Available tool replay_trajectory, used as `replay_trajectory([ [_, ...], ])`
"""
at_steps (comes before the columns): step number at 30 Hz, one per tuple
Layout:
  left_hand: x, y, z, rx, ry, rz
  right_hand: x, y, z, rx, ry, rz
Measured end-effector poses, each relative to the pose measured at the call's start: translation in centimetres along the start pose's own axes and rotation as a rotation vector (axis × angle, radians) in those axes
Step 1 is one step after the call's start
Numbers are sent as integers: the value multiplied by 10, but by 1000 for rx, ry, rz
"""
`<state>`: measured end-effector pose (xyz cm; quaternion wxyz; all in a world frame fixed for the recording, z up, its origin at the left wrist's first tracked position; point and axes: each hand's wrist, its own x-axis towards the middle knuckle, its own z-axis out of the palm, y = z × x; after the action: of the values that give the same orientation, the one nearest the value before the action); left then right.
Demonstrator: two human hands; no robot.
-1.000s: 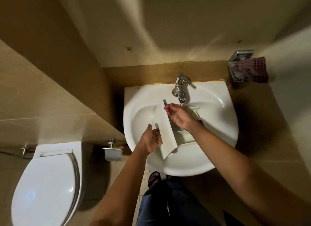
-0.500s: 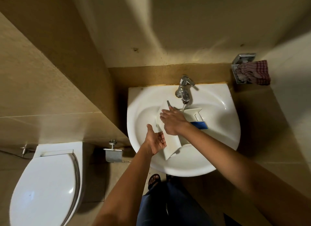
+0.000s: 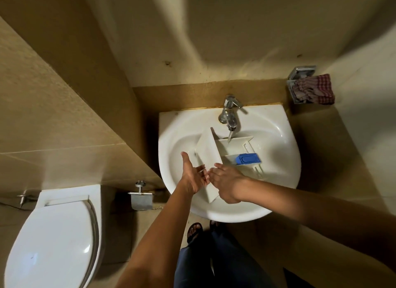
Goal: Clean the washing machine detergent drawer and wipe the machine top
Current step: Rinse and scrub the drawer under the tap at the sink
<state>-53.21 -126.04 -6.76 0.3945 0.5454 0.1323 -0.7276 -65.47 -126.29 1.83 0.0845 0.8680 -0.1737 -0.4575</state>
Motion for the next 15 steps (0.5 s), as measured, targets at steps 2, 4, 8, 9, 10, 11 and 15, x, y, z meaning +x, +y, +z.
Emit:
replay_trajectory([
  [2, -1, -1, 1, 10, 13, 10, 2, 3, -1, 50, 6, 19],
  [4, -1, -3, 0, -4, 23, 8, 18, 7, -10, 73, 15, 100],
  [8, -4, 0, -3, -16, 50, 1, 78, 24, -27, 113, 30, 275],
  [9, -6, 2, -2, -4, 56, 16, 91, 27, -28, 129, 12, 287],
  [10, -7, 4, -2, 18, 77, 55, 104, 27, -26, 147, -2, 284],
  [11, -9, 7, -2, 57, 111, 115, 115, 27, -23, 129, -18, 277],
  [15, -12, 27, -16, 270, 290, 399, 140, 12, -11, 21, -35, 220],
])
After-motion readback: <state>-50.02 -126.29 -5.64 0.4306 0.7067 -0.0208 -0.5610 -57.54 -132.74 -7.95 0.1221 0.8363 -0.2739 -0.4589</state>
